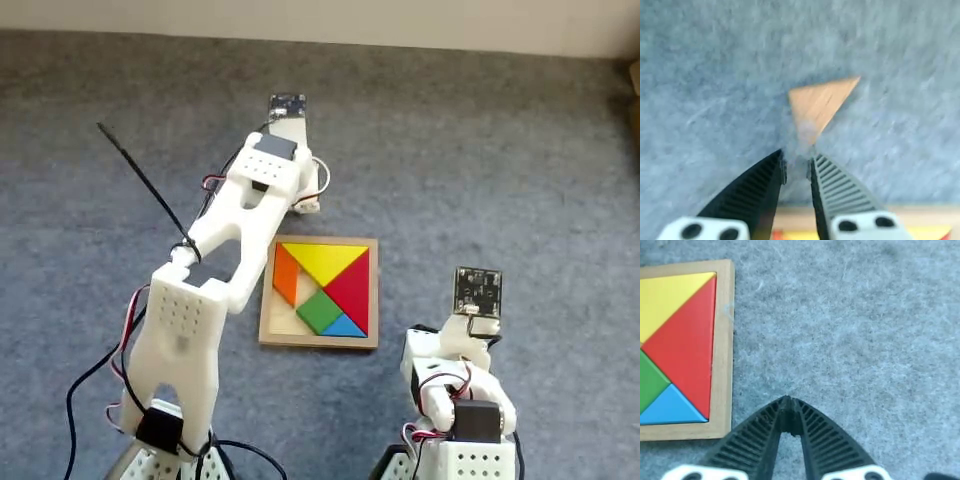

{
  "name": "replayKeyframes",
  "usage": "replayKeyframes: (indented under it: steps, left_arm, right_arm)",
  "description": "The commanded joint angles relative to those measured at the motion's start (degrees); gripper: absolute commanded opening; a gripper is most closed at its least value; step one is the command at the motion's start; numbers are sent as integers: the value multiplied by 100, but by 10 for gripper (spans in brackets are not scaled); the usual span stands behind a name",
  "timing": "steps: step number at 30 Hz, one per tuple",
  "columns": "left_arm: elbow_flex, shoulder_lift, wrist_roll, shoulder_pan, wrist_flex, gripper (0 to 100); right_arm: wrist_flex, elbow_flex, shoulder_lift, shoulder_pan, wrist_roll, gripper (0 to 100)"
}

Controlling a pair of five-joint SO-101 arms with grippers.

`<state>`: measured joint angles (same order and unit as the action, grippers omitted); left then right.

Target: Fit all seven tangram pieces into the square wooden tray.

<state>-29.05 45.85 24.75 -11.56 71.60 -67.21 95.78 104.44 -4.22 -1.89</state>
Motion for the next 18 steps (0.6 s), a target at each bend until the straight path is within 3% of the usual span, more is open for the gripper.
replayKeyframes:
  steps: [1,7,18]
  left_arm:
    - [-66,-576,-360,154,659,77]
    - [-110,-884,-369,224,642,81]
    - [119,-875,-369,233,-1398,77]
  right_arm:
    - [-40,804,75,66,-53,5]
    - [-40,804,75,66,-53,5]
    - [-40,804,75,66,-53,5]
